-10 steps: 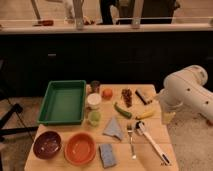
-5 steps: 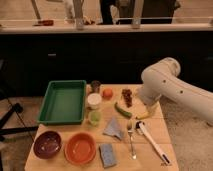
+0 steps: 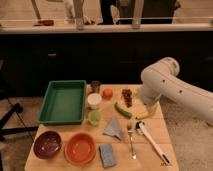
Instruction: Place apple in plastic cup
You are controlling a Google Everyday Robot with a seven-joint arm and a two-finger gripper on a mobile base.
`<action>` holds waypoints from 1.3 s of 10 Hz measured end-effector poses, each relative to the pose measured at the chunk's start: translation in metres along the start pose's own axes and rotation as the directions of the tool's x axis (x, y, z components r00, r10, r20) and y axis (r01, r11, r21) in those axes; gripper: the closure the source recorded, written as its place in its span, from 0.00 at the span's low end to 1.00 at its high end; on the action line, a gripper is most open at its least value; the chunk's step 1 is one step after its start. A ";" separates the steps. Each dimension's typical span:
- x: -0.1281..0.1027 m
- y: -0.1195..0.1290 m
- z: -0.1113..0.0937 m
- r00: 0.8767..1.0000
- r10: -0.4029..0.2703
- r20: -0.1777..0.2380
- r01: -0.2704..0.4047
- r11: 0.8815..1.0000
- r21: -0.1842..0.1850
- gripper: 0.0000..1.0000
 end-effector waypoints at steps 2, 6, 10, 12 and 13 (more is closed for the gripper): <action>0.000 -0.004 0.002 1.000 -0.018 -0.004 0.018 1.000 0.000 0.20; 0.015 -0.050 0.025 0.978 -0.208 0.024 0.208 0.977 -0.034 0.20; 0.015 -0.095 0.071 0.887 -0.452 0.094 0.459 0.885 -0.075 0.20; 0.014 -0.099 0.078 0.868 -0.485 0.106 0.493 0.866 -0.078 0.20; 0.014 -0.099 0.078 0.869 -0.484 0.108 0.492 0.867 -0.079 0.20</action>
